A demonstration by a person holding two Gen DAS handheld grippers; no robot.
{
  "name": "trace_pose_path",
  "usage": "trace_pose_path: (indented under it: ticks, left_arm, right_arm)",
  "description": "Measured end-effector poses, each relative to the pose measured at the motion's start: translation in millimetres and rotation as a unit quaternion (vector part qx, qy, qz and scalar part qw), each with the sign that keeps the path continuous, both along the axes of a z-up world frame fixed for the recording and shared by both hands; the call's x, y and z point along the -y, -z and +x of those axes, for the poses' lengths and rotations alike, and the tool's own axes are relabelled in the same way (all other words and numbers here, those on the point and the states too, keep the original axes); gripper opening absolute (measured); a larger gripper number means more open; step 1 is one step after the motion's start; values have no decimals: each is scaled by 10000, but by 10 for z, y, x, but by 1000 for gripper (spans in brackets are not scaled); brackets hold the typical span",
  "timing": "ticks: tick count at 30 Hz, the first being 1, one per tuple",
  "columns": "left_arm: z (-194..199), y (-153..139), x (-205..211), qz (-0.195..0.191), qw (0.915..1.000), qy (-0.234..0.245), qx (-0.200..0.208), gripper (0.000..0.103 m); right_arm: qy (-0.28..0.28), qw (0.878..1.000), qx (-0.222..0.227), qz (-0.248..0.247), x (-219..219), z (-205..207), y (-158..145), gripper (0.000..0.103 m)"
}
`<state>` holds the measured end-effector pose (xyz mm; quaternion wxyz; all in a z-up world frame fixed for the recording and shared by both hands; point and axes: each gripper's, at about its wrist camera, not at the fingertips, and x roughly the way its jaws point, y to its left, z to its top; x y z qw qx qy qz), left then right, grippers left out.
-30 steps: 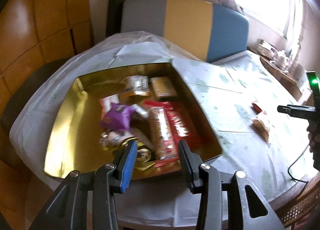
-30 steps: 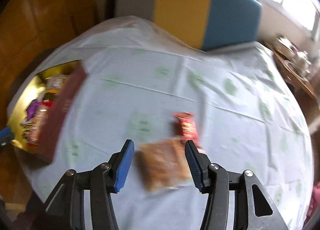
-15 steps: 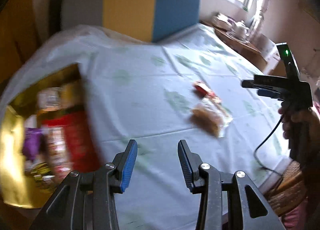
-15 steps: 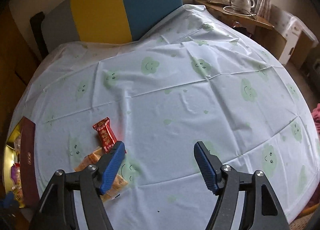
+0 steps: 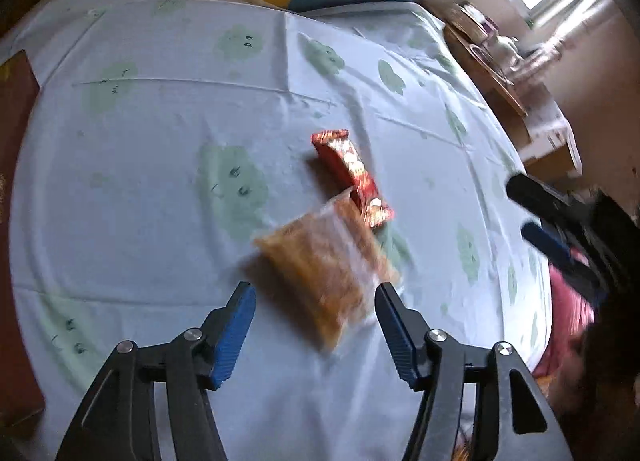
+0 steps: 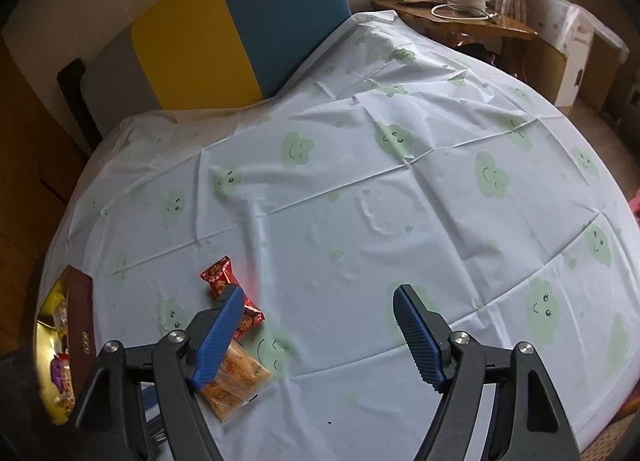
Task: Organize snacks
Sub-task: 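Grasp the orange rice-cracker bag with the left gripper and lift it, then grasp the red wrapped candy with the right gripper and lift it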
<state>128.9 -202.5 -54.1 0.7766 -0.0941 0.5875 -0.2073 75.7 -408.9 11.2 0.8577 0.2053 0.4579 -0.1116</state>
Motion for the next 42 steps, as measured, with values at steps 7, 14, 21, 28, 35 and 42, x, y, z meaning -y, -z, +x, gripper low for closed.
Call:
trace_pose_path:
  ticks: [7, 14, 21, 28, 35, 42]
  left_arm:
    - [238, 51, 281, 311, 9988, -375, 47, 79]
    - [210, 157, 576, 1214, 9910, 68, 565, 77]
    - [28, 99, 195, 996, 9902, 360, 910, 63]
    - [-341, 103, -275, 1263, 9810, 701, 1296, 63]
    - [-555, 155, -519, 1023, 9746, 744, 1850, 64]
    - [-651, 210, -653, 669, 9682, 742, 2294, 64]
  right_arm:
    - [61, 9996, 217, 188, 39, -18, -83, 78]
    - [207, 9979, 300, 537, 125, -35, -92, 78]
    - [209, 9977, 290, 582, 149, -54, -81, 78]
    - [51, 9991, 104, 404, 75, -31, -16, 78]
    - [-462, 9988, -153, 69, -153, 42, 91, 78]
    - [-1239, 9921, -214, -6, -435, 91, 184, 41]
